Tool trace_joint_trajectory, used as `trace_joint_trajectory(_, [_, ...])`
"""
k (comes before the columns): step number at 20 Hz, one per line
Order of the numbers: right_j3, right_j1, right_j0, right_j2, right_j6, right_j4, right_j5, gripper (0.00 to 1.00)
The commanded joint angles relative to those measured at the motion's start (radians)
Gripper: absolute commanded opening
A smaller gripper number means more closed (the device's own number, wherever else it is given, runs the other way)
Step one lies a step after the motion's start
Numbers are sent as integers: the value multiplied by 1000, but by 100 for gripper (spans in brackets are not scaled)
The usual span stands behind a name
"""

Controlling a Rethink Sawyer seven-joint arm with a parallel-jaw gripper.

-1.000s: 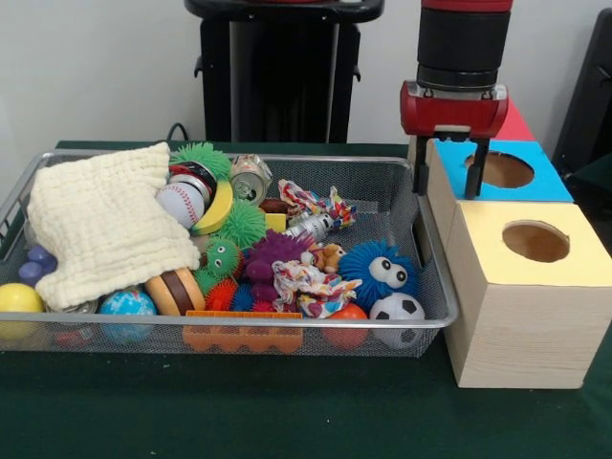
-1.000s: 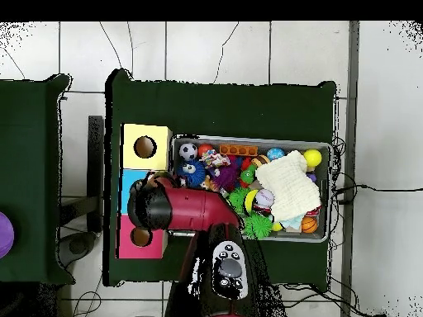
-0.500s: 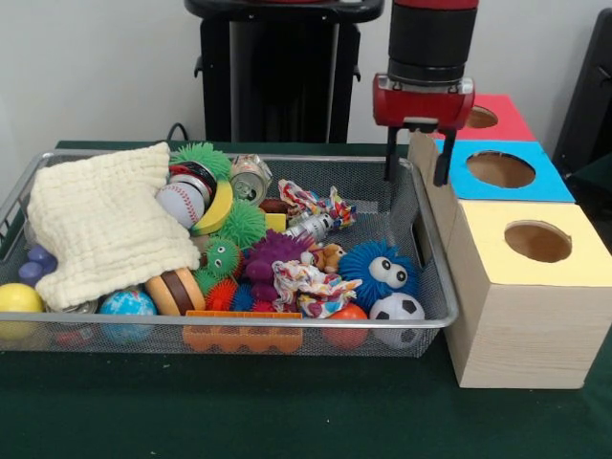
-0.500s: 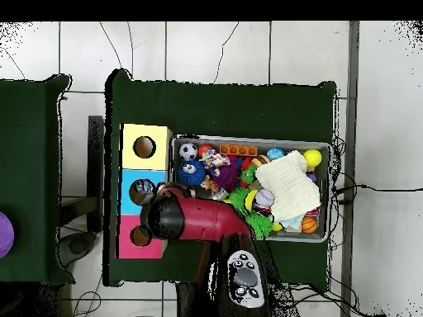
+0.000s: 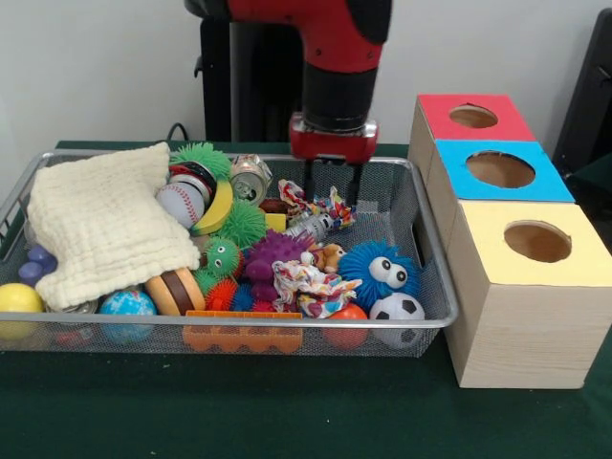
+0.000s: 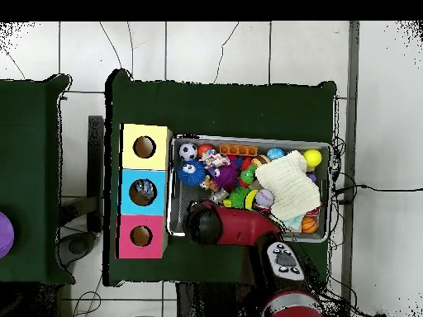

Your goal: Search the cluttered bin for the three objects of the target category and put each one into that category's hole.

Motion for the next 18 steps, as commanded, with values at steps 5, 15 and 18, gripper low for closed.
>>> trace_joint_trajectory(5, [-177, 304, -69, 89, -19, -205, -121, 100])
trace_joint_trajectory(15, [-321, 494, -49, 90, 49, -236, -263, 100])
trace_joint_trajectory(18, [-326, 504, -33, 76, 76, -239, -296, 0])
